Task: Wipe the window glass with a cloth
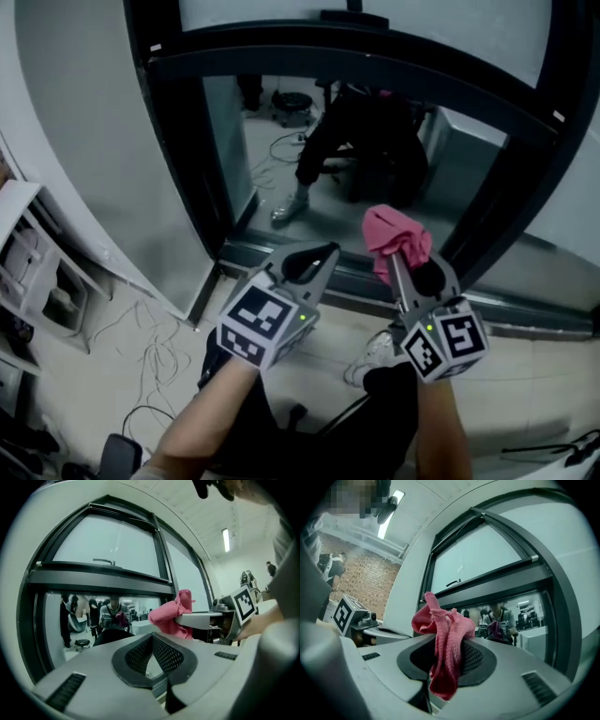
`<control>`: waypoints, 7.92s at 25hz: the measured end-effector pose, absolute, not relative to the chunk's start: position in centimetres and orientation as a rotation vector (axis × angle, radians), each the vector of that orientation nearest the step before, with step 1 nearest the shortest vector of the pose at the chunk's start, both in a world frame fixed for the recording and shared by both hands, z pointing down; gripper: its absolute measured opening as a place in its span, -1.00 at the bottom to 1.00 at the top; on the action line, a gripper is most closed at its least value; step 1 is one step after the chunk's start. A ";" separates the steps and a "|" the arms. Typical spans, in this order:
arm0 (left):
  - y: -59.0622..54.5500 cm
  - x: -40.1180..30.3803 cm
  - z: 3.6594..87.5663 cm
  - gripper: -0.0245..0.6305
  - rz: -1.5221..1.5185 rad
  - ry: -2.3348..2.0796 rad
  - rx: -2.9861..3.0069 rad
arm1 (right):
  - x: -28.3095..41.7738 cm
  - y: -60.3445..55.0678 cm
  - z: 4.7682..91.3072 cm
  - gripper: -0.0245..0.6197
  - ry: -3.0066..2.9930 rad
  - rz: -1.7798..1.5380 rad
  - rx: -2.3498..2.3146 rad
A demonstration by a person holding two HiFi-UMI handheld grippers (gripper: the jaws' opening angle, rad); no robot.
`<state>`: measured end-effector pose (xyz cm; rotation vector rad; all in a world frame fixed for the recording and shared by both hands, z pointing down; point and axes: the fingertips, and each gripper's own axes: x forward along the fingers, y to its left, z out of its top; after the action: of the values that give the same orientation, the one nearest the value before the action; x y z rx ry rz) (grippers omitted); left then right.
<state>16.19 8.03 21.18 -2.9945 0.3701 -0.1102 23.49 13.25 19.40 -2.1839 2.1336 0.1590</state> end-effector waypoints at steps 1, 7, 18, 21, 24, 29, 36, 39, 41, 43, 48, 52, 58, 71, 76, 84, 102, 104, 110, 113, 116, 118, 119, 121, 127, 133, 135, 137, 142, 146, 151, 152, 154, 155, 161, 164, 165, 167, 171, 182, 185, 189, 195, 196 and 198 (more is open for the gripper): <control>7.4 16.5 21.0 -0.91 -0.099 0.368 -2.996 | 23.9 12.8 19.1 -0.59 2.125 0.164 -2.190; 4.8 18.0 20.0 -0.91 -0.034 0.369 -3.008 | 26.7 11.2 18.2 -0.59 2.047 0.186 -2.251; 4.3 23.9 19.8 -0.91 -0.025 0.213 -3.054 | 35.0 11.3 16.7 -0.59 1.796 0.238 -2.479; 4.3 26.1 19.4 -0.91 -0.011 0.165 -3.062 | 38.9 12.2 15.6 -0.59 1.676 0.239 -2.552; 4.0 27.9 19.1 -0.91 -0.004 0.136 -3.056 | 42.7 12.9 14.6 -0.60 1.547 0.234 -2.607; 3.7 30.8 18.9 -0.91 0.001 0.088 -3.063 | 49.1 14.2 13.2 -0.60 1.298 0.226 -2.717; 3.5 34.0 19.3 -0.91 -0.014 0.020 -3.082 | 55.3 15.2 11.2 -0.59 0.967 0.219 -2.773; 3.3 35.2 19.7 -0.91 -0.023 0.002 -3.088 | 56.6 15.1 10.6 -0.60 0.908 0.235 -2.791; 3.2 36.0 19.9 -0.91 -0.027 -0.012 -3.091 | 57.5 14.9 10.4 -0.60 0.892 0.235 -2.805; 3.0 36.6 20.0 -0.91 -0.036 -0.020 -3.094 | 58.2 14.8 10.1 -0.60 0.873 0.247 -2.825; 2.7 38.0 20.6 -0.91 -0.048 -0.016 -3.103 | 59.8 14.5 9.3 -0.60 0.866 0.264 -2.855; 2.4 38.4 21.0 -0.91 -0.064 -0.014 -3.111 | 59.9 13.0 9.2 -0.60 0.989 0.267 -2.822; 1.4 37.6 21.6 -0.91 -0.068 0.039 -3.118 | 57.2 10.1 9.4 -0.60 1.236 0.321 -2.760; -3.9 32.1 21.5 -0.91 -0.057 0.257 -3.121 | 48.1 1.6 9.4 -0.60 1.636 0.345 -2.601; -6.2 28.9 21.5 -0.91 -0.079 0.348 -3.099 | 43.9 -1.8 9.5 -0.60 1.756 0.355 -2.526; -10.9 22.6 21.5 -0.91 -0.088 0.521 -3.075 | 37.8 -7.3 9.7 -0.60 1.873 0.347 -2.414; -18.1 9.8 21.4 -0.91 -0.089 0.845 -3.008 | 23.1 -19.9 8.9 -0.60 2.165 0.329 -2.125; -18.7 8.3 21.4 -0.91 -0.083 0.881 -3.002 | 21.4 -21.4 8.8 -0.60 2.192 0.322 -2.103; -20.5 3.6 21.6 -0.91 -0.076 0.976 -2.987 | 16.1 -25.8 7.9 -0.60 2.263 0.350 -2.062; -21.3 0.8 21.7 -0.91 -0.071 1.039 -2.978 | 13.1 -28.1 7.2 -0.60 2.309 0.379 -2.043; -21.8 -1.3 21.7 -0.91 -0.070 1.087 -2.966 | 11.0 -30.2 6.8 -0.60 2.344 0.392 -2.021; -22.2 -2.5 21.8 -0.91 -0.071 1.112 -2.958 | 9.8 -31.6 6.7 -0.60 2.362 0.396 -2.011; -22.5 -3.1 21.9 -0.91 -0.072 1.126 -2.954 | 9.1 -32.3 6.6 -0.60 2.371 0.401 -2.009; -22.9 -4.3 22.2 -0.91 -0.073 1.153 -2.948 | 7.9 -33.6 6.7 -0.60 2.390 0.417 -2.010; -23.8 -7.6 23.5 -0.91 -0.086 1.216 -2.939 | 4.6 -37.2 7.2 -0.60 2.442 0.393 -1.971; -24.8 -8.7 24.5 -0.91 -0.096 1.240 -2.951 | 3.0 -39.6 7.4 -0.60 2.512 0.425 -1.973; -25.2 -8.8 25.1 -0.91 -0.101 1.246 -2.955 | 2.5 -40.0 7.8 -0.60 2.545 0.438 -1.971; -25.5 -8.8 25.9 -0.91 -0.108 1.255 -2.966 | 2.2 -40.2 9.0 -0.60 2.583 0.422 -1.966; -25.7 -8.9 28.4 -0.91 -0.135 1.278 -2.998 | 2.3 -40.4 13.7 -0.60 2.657 0.340 -1.968; -26.1 -9.1 30.6 -0.91 -0.158 1.293 -3.023 | 2.3 -40.6 17.1 -0.60 2.692 0.276 -1.967; -27.3 -8.5 33.3 -0.91 -0.208 1.280 -3.044 | 2.5 -41.1 22.7 -0.60 2.740 0.186 -1.971; -27.5 -8.4 34.0 -0.91 -0.225 1.281 -3.048 | 2.6 -41.1 23.9 -0.60 2.745 0.173 -1.976; -27.9 -8.1 35.5 -0.91 -0.252 1.283 -3.057 | 2.7 -41.0 25.9 -0.60 2.752 0.153 -1.980; -28.0 -7.9 36.1 -0.91 -0.257 1.282 -3.065 | 2.7 -40.9 26.7 -0.60 2.755 0.146 -1.980; -28.7 -6.4 40.1 -0.91 -0.303 1.274 -3.110 | 2.7 -40.6 31.7 -0.60 2.779 0.068 -1.964; -28.7 -5.5 42.5 -0.91 -0.339 1.260 -3.130 | 3.0 -40.2 35.1 -0.61 2.797 0.017 -1.974; -28.7 -5.2 43.5 -0.91 -0.351 1.256 -3.140 | 3.2 -40.0 36.5 -0.61 2.803 -0.009 -1.978; -28.6 -4.9 45.5 -0.91 -0.375 1.256 -3.159 | 3.3 -39.8 39.4 -0.61 2.819 -0.066 -1.978; -29.0 -4.3 46.8 -0.91 -0.412 1.245 -3.174 | 3.2 -40.0 42.8 -0.61 2.848 -0.131 -1.972; -29.5 -6.0 50.5 -0.91 -0.562 1.286 -3.188 | 2.9 -39.8 52.1 -0.61 2.887 -0.274 -1.975; -29.7 -5.8 50.8 -0.91 -0.608 1.299 -3.193 | 3.3 -39.9 54.4 -0.61 2.897 -0.333 -1.970; -29.9 -5.8 52.2 -0.91 -0.732 1.339 -3.185 | 3.5 -40.3 57.3 -0.61 2.917 -0.401 -1.953; -29.1 -6.3 54.2 -0.91 -0.888 1.376 -3.168 | 2.9 -40.2 61.5 -0.61 2.935 -0.512 -1.953; -29.0 -6.3 54.4 -0.91 -0.908 1.376 -3.161 | 2.7 -40.3 62.2 -0.61 2.933 -0.531 -1.954; -29.0 -6.3 54.7 -0.91 -0.956 1.366 -3.145 | 2.5 -40.6 63.6 -0.61 2.934 -0.573 -1.963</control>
<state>-6.28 -29.02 54.74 -3.1455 1.3656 -0.9562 2.52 -40.64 63.58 -1.9626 2.9335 -0.5730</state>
